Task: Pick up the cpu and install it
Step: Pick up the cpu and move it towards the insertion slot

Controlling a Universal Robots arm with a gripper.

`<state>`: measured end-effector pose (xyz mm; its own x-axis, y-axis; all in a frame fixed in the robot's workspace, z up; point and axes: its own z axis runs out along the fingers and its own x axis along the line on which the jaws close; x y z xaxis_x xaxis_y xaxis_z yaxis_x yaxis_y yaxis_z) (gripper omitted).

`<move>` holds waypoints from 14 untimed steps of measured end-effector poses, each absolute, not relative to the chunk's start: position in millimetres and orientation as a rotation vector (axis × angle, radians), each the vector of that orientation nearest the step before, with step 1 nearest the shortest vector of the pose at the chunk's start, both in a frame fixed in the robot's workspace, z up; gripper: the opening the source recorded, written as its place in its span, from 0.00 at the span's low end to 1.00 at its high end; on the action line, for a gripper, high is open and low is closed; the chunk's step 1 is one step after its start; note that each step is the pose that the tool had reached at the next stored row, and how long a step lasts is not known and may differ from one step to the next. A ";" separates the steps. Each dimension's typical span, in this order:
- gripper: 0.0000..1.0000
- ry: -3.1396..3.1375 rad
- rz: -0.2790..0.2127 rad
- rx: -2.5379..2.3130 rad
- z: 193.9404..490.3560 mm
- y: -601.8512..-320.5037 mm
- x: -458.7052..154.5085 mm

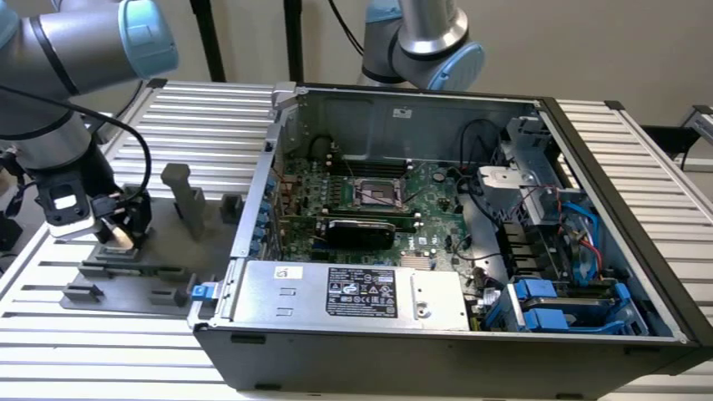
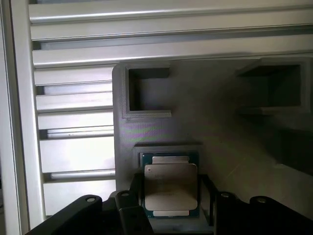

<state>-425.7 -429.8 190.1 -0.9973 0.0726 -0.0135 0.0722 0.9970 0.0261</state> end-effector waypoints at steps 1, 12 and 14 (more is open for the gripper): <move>0.55 3.125 0.040 0.113 193.0 -429.8 -425.7; 0.55 3.125 0.040 0.113 242.6 -429.8 -425.2; 0.55 3.126 0.040 0.113 251.6 -429.8 -424.8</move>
